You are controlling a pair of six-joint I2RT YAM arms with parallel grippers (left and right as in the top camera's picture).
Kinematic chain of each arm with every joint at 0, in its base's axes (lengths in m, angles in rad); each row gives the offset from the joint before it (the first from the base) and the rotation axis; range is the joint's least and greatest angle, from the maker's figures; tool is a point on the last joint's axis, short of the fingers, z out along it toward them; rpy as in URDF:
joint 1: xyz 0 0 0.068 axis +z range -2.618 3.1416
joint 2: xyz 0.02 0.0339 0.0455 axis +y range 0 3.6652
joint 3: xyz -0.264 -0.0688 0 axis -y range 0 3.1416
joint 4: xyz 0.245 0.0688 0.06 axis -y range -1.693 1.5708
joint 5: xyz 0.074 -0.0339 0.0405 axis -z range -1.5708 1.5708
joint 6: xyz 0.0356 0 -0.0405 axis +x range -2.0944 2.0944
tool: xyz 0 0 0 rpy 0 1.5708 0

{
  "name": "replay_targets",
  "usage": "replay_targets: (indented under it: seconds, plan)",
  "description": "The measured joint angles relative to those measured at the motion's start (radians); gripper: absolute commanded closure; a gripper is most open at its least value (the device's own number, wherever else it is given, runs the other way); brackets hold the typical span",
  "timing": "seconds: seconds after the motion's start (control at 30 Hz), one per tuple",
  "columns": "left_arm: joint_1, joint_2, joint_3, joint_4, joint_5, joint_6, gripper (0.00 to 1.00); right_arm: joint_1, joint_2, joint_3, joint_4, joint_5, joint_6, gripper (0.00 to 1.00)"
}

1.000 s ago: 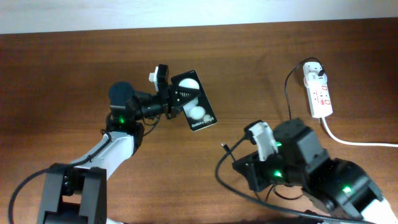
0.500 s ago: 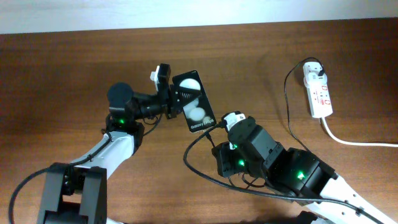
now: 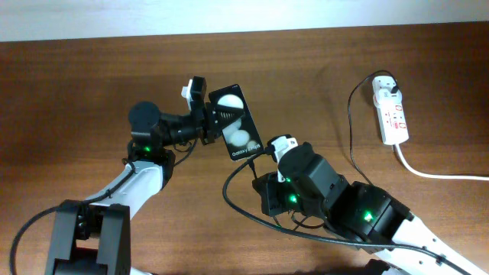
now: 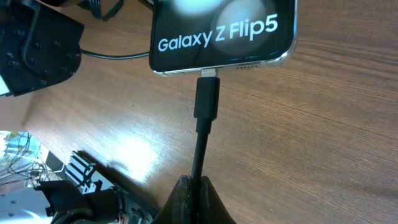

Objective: Plug charger to phone and switch on socket
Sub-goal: 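Insert the cable plug into the phone's bottom port with the right gripper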

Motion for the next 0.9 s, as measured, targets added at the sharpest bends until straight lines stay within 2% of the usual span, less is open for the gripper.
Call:
replay_targets:
  seconds: [0.17,0.23,0.3,0.4,0.5,0.57,0.63,0.7,0.8,0.83,0.9]
  plan:
    - [0.013,0.001,0.001,0.009,0.009,-0.002,1.0,0.003,0.051,0.0,0.027,-0.005,-0.004,0.96]
    - [0.015,0.003,0.005,0.094,0.034,0.0,1.0,0.009,0.051,-0.001,0.028,-0.008,-0.007,0.94]
    - [0.016,0.003,0.011,0.127,0.055,0.001,1.0,0.011,0.051,-0.002,0.029,-0.016,-0.01,0.87]
    - [-0.007,0.003,0.01,0.127,0.149,0.028,1.0,0.008,0.044,-0.002,0.043,0.0,-0.012,0.69]
    - [-0.007,0.003,0.01,0.127,0.18,0.035,1.0,0.006,-0.001,-0.002,0.02,0.026,-0.014,0.6]
    - [-0.007,0.003,0.01,0.127,0.164,0.035,1.0,0.03,0.0,-0.002,0.016,0.043,-0.018,0.58]
    - [-0.007,0.003,0.01,0.127,0.128,0.035,1.0,0.075,0.016,-0.002,0.014,0.076,-0.018,0.62]
    - [-0.007,0.003,0.01,0.127,0.119,0.035,1.0,0.109,0.044,-0.002,0.017,0.117,-0.022,0.76]
    - [-0.007,0.003,0.01,0.127,0.116,0.035,1.0,0.113,0.079,-0.002,0.045,0.167,-0.012,0.89]
    - [-0.007,0.003,0.01,0.127,0.117,0.035,1.0,0.113,0.082,-0.002,0.061,0.175,-0.011,0.96]
    - [-0.006,0.003,0.01,0.127,0.119,0.036,1.0,0.113,0.083,-0.002,0.063,0.184,-0.004,0.96]
